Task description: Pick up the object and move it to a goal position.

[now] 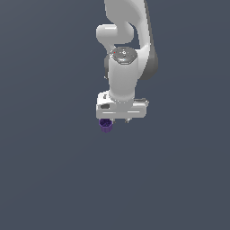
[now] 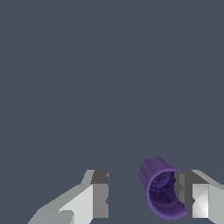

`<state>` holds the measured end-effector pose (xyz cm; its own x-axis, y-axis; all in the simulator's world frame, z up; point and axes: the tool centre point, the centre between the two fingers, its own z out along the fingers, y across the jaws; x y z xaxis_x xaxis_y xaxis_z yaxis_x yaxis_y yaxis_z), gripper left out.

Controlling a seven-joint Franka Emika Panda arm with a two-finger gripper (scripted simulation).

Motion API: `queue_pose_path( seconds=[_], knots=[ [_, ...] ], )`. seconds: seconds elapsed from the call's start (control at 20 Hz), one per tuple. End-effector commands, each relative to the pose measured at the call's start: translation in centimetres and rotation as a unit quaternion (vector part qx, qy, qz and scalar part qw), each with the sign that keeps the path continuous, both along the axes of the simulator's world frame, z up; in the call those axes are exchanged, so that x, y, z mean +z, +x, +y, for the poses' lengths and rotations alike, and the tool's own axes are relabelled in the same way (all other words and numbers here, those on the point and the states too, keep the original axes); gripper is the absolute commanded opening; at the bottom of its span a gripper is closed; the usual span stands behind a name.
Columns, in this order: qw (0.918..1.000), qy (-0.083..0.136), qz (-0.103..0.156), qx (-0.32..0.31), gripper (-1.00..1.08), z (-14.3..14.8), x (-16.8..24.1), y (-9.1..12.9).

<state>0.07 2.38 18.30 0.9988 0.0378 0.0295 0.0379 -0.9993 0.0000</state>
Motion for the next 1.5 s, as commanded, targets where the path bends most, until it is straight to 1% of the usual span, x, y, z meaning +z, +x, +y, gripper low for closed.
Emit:
queue_pose_path(
  seconds=[0.0,0.25,0.45,0.7,0.9,1.05,1.2,1.45],
  knots=[
    [1.0,0.0,0.001,-0.005,0.28,-0.3,-0.2,-0.2],
    [0.9994,0.001,0.003,-0.034,0.28,-1.9,-1.5,-1.1],
    [0.9971,0.002,0.006,-0.076,0.28,-4.1,-3.2,-2.6],
    [0.9896,0.003,0.01,-0.143,0.28,-7.5,-5.9,-5.4],
    [0.9829,0.002,0.013,-0.184,0.28,-9.4,-7.3,-7.2],
    [0.9789,0.002,0.014,-0.204,0.28,-10.4,-8.0,-8.2],
    [0.9766,0.002,0.014,-0.214,0.28,-10.8,-8.4,-8.7],
    [0.9768,0.002,0.015,-0.214,0.28,-10.8,-8.5,-8.7]
  ],
)
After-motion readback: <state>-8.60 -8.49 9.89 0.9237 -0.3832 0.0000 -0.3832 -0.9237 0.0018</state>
